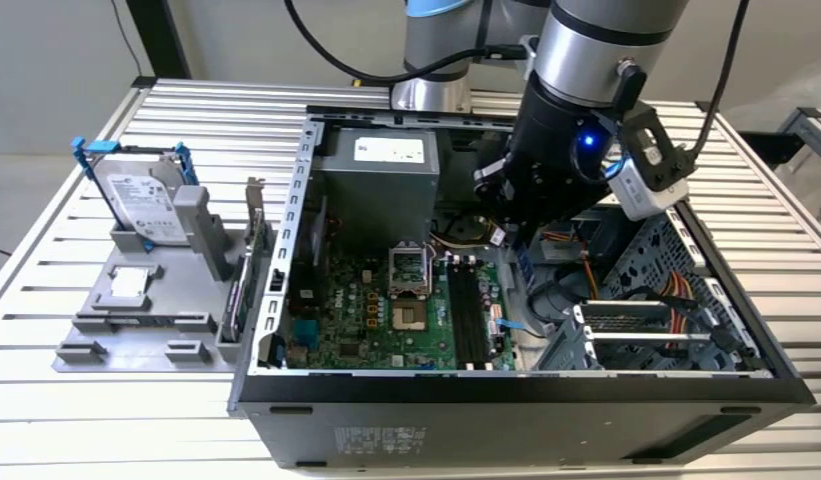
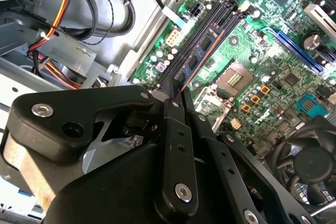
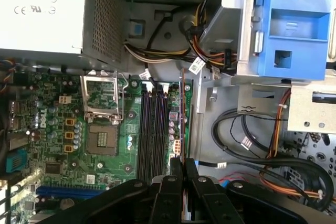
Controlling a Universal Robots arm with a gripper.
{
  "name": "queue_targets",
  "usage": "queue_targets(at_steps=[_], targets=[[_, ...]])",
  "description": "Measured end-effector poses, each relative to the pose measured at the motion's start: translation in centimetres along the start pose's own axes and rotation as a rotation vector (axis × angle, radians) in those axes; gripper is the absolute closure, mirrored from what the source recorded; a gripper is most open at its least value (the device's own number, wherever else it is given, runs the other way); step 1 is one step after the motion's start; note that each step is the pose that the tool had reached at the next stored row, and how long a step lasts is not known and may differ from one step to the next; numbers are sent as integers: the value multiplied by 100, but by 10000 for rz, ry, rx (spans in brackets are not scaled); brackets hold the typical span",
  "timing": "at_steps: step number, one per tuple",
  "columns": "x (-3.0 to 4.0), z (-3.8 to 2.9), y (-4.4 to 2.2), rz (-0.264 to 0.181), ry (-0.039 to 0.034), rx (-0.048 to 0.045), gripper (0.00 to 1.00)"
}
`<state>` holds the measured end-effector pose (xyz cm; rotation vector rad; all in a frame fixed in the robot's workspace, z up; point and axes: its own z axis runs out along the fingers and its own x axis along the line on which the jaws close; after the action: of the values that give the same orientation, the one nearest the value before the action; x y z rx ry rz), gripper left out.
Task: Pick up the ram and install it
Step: 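Insert the ram into the slot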
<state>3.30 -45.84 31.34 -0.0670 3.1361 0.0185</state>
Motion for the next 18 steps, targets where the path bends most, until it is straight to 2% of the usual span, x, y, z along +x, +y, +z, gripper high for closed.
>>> queue_targets(at_steps=[18], targets=[[0,91,-1,0,0,12,100]])
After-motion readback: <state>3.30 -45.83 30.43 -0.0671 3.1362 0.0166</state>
